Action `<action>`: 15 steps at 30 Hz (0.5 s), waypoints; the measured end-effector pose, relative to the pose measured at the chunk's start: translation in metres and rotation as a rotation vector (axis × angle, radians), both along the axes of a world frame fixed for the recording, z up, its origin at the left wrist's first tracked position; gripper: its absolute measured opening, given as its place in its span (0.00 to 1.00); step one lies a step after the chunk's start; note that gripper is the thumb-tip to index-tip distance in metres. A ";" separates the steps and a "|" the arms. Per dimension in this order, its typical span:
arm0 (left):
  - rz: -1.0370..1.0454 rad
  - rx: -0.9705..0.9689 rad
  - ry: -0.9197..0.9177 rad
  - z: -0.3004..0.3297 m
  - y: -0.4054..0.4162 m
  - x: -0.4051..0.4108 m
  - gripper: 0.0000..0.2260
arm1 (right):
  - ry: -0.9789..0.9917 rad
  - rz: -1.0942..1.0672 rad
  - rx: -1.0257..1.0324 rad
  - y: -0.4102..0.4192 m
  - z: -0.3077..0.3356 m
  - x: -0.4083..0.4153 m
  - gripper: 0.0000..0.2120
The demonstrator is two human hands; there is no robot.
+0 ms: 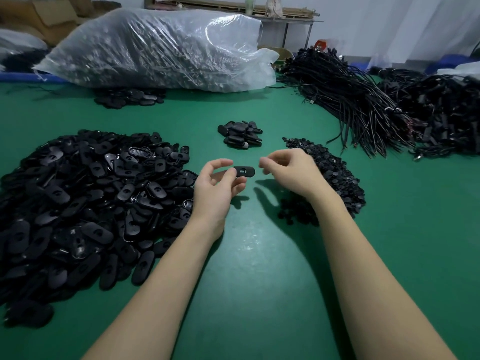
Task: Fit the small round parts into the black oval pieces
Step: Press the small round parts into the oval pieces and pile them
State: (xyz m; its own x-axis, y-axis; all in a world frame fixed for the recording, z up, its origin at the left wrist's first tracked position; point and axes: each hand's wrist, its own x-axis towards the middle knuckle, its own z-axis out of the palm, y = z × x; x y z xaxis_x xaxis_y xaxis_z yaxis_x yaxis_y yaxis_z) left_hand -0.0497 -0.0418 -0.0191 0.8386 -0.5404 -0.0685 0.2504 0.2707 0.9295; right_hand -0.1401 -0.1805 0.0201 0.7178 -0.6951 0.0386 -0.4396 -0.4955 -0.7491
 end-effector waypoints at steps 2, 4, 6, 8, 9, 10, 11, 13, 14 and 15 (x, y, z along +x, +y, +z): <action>-0.011 -0.010 0.012 0.001 0.001 0.000 0.08 | 0.120 -0.135 -0.234 -0.006 0.001 -0.007 0.09; -0.042 -0.025 0.051 0.003 0.003 0.001 0.09 | 0.232 -0.226 -0.314 -0.010 0.003 -0.013 0.08; -0.061 -0.048 0.091 0.005 0.004 0.001 0.08 | 0.329 -0.280 -0.336 -0.011 0.004 -0.018 0.09; -0.055 -0.085 0.133 0.006 0.005 0.001 0.07 | 0.356 -0.308 -0.322 -0.011 0.002 -0.021 0.09; -0.053 -0.099 0.154 0.006 0.005 0.001 0.06 | 0.352 -0.316 -0.306 -0.010 0.001 -0.022 0.09; -0.057 -0.108 0.171 0.006 0.006 0.001 0.06 | 0.342 -0.323 -0.290 -0.009 0.001 -0.023 0.09; -0.065 -0.111 0.174 0.006 0.006 0.000 0.06 | 0.330 -0.329 -0.280 -0.008 0.000 -0.023 0.08; -0.075 -0.088 0.134 0.005 0.006 0.000 0.06 | 0.317 -0.333 -0.268 -0.007 0.000 -0.023 0.08; -0.075 -0.064 0.098 0.005 0.007 0.001 0.06 | 0.319 -0.332 -0.267 -0.006 0.000 -0.023 0.08; -0.078 -0.039 0.062 0.005 0.007 0.001 0.07 | 0.324 -0.330 -0.270 -0.005 0.000 -0.023 0.08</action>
State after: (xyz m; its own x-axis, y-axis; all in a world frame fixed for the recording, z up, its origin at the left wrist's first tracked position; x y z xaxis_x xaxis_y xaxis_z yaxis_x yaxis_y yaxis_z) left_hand -0.0489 -0.0349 -0.0144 0.7886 -0.6073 -0.0965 0.3285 0.2834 0.9010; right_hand -0.1635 -0.1854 0.0202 0.4676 -0.8819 0.0594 -0.7923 -0.4480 -0.4141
